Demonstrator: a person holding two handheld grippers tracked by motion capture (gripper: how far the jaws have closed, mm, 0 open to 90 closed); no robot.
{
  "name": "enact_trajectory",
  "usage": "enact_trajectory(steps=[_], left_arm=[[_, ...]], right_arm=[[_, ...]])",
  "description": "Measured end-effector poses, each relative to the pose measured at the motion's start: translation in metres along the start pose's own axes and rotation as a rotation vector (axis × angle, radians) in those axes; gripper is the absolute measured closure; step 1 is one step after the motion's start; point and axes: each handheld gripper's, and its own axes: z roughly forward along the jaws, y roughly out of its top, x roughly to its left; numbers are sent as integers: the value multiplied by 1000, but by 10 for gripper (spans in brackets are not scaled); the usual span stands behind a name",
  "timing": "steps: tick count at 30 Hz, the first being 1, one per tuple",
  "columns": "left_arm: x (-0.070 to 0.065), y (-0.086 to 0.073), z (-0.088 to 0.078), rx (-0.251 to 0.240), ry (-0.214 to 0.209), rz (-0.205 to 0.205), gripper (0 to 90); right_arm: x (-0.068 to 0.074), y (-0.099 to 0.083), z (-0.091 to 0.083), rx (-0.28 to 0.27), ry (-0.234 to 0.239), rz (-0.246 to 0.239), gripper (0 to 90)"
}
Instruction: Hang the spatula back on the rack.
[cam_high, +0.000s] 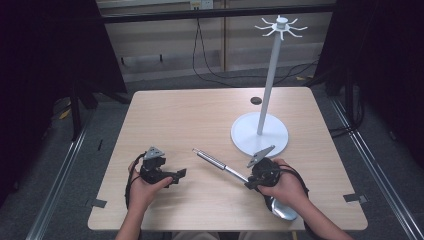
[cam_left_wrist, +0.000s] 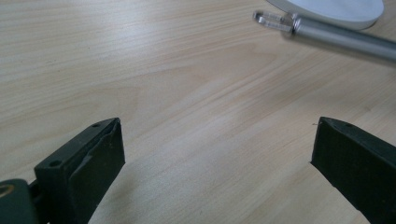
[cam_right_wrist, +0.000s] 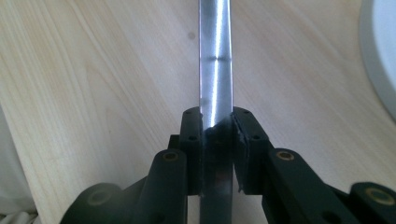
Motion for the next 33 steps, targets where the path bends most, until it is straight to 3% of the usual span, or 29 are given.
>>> enact_trajectory(steps=[3, 14, 25, 33], left_arm=[[0, 0, 0, 0, 0, 3, 24], [-1, 0, 1, 1, -4, 3, 24], [-2, 0, 2, 7, -6, 12, 24], [-4, 1, 2, -6, -8, 16, 24]], right_arm=[[-2, 1, -9, -58, -2, 7, 761], [-6, 2, -28, -185, -16, 53, 761], [-16, -4, -52, -359, -45, 122, 761], [-20, -8, -65, -440, -60, 149, 761]])
